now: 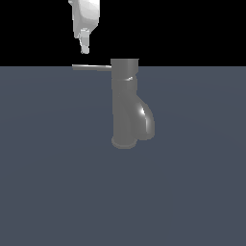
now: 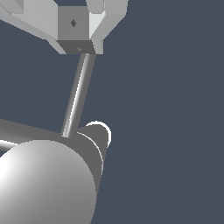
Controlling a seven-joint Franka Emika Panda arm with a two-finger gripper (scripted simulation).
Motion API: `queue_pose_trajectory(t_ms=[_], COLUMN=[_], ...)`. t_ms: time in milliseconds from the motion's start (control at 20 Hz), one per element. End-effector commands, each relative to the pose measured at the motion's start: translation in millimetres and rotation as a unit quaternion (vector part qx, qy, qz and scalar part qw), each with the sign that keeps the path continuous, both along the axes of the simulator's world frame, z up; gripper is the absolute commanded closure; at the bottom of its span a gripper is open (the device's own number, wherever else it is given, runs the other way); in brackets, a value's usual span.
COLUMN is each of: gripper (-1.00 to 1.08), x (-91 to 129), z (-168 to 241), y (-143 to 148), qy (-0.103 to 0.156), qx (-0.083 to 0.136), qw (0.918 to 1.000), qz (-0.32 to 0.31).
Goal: Turn on the faucet by rotating a designated handle.
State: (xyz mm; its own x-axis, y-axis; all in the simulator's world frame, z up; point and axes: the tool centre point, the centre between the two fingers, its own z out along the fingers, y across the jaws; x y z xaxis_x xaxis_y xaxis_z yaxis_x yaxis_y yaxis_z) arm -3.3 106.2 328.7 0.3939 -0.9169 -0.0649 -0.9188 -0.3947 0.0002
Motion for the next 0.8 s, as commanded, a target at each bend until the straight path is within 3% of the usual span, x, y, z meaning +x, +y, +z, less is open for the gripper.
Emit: queue_pose_trajectory(t_ms=[0, 750], gripper=[1.08, 1.08], x=[9, 32], z=[-11, -44], y=[6, 24], qy=[-0.001, -0.009], qx=[-0.007, -0.031], qw=[0.9996, 0.9930], qz=[-0.029, -0.114])
